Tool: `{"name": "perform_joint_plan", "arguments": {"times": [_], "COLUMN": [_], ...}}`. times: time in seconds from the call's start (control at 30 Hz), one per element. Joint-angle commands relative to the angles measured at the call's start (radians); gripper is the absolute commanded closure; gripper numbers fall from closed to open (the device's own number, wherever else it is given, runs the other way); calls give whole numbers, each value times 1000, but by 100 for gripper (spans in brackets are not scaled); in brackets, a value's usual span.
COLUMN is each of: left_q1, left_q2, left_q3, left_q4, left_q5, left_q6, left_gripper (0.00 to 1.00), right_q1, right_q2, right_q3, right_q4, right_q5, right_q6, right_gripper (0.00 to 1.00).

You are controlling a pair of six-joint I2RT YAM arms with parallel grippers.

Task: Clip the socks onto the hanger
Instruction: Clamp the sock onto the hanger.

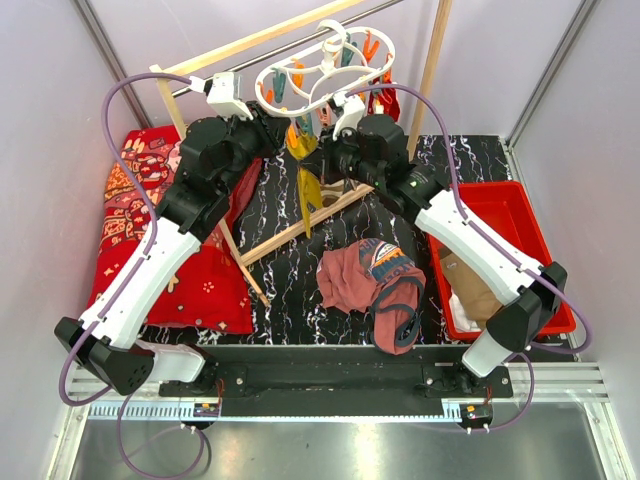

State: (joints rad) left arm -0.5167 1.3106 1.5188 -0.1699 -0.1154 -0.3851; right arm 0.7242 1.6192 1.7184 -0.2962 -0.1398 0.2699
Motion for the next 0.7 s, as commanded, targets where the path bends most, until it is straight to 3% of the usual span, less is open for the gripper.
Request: {"name": "perform_joint_plan", "arguments": {"times": [0.0, 0.67], "left_q1": [6, 6], "left_q2": [-31, -39], "left_q3": [4, 6], "left_q4": [36, 32], "left_q5": [-9, 2], "left_q6": [-12, -28], "left_gripper": [100, 98], "right_q1": [15, 18], "right_q2": [10, 30], "right_q3": [56, 98], "right_q4": [57, 89], "right_q5": [5, -9], "right_q6": [6, 17], "right_gripper": [100, 100]}}
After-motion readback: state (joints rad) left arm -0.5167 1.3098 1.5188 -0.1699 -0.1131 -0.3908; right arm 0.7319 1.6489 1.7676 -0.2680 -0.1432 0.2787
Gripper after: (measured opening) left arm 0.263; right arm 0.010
